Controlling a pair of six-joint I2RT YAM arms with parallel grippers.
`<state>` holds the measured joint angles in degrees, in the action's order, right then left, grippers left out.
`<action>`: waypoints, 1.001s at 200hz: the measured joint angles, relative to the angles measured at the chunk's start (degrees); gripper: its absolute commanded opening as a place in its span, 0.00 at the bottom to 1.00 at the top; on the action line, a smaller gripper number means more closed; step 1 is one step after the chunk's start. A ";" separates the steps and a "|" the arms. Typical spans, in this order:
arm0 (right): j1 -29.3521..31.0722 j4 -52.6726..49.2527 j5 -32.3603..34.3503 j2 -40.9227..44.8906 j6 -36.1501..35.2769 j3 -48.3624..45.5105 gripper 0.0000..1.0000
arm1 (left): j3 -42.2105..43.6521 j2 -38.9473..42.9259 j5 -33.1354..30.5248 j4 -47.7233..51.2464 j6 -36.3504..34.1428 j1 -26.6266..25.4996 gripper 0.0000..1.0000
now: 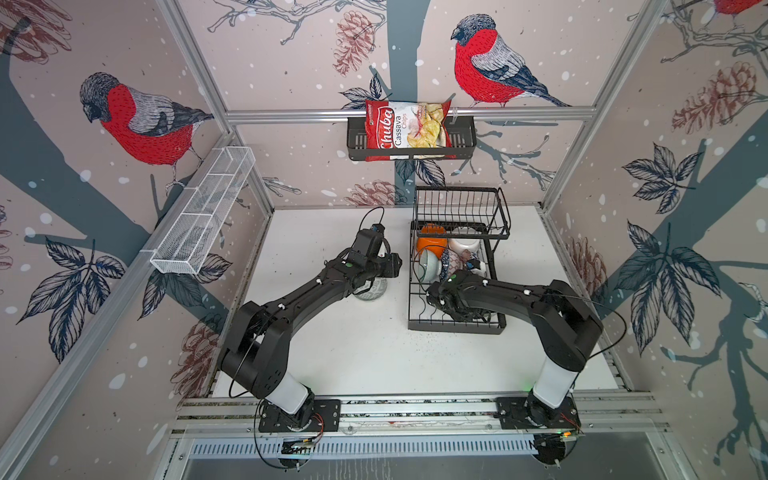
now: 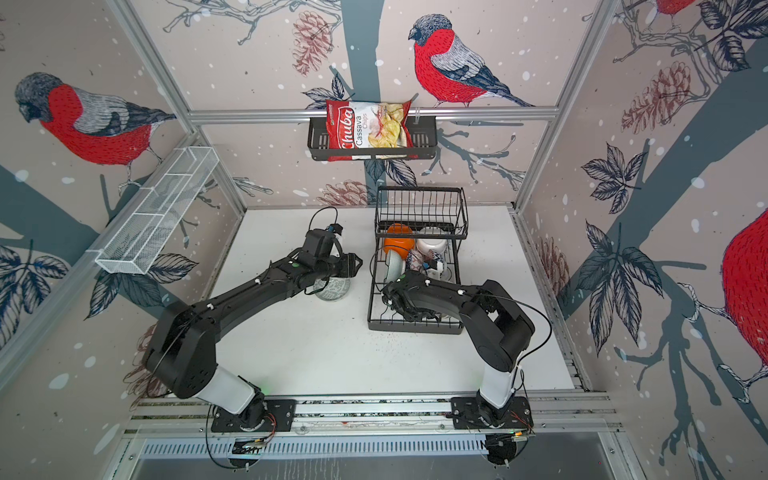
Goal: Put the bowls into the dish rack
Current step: 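Hold the cream bowl in the rack while left gripper hovers over green bowl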
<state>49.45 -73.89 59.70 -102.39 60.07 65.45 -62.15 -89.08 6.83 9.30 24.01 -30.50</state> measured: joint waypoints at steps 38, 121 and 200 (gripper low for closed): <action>0.00 -0.13 0.81 -1.33 -1.60 1.14 0.00 | 1.01 1.73 -1.88 0.02 0.02 0.72 0.62; -1.16 -0.24 3.23 -4.33 -3.72 2.78 0.00 | 2.43 3.02 -4.24 0.20 0.04 2.27 0.63; -1.36 -1.77 7.65 -7.26 -4.59 3.28 0.00 | 2.97 3.13 -4.17 0.24 0.04 3.21 0.63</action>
<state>48.10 -75.66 67.35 -109.65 55.48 68.73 -59.18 -85.95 2.66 9.54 24.05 -27.29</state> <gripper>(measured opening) 0.100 0.631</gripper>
